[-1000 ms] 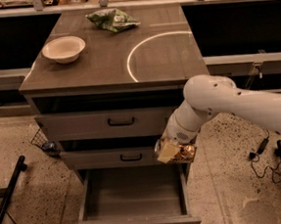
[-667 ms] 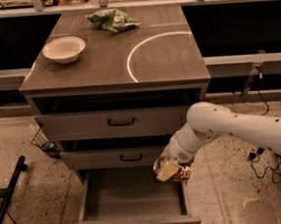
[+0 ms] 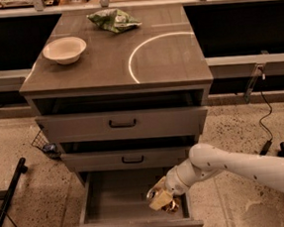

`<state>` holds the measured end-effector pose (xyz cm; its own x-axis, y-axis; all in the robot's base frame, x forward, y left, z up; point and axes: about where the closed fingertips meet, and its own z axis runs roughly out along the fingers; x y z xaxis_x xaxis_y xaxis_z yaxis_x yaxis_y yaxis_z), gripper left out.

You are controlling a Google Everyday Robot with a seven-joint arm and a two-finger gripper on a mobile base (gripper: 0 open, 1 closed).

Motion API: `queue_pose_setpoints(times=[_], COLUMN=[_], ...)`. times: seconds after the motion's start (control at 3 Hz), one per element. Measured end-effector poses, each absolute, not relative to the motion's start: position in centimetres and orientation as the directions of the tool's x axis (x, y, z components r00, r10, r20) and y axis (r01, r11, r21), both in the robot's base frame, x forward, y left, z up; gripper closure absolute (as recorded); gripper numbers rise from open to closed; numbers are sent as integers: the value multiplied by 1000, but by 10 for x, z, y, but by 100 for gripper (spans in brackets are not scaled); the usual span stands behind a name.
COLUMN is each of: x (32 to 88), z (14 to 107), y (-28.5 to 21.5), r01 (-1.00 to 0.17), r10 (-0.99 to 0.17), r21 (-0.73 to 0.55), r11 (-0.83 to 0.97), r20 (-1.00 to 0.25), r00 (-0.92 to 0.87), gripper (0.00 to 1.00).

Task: Place orange can into bottom drawer

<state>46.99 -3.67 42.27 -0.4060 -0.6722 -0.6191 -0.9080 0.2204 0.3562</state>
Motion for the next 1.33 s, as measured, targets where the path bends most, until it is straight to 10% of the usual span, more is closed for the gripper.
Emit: queue_pose_setpoints(times=[1.33], x=[483], z=[376], y=[-8], r01=[-881], r10=[-456], r21=[441], r11=[170], r20=[-757], r00=[-467], gripper=[100])
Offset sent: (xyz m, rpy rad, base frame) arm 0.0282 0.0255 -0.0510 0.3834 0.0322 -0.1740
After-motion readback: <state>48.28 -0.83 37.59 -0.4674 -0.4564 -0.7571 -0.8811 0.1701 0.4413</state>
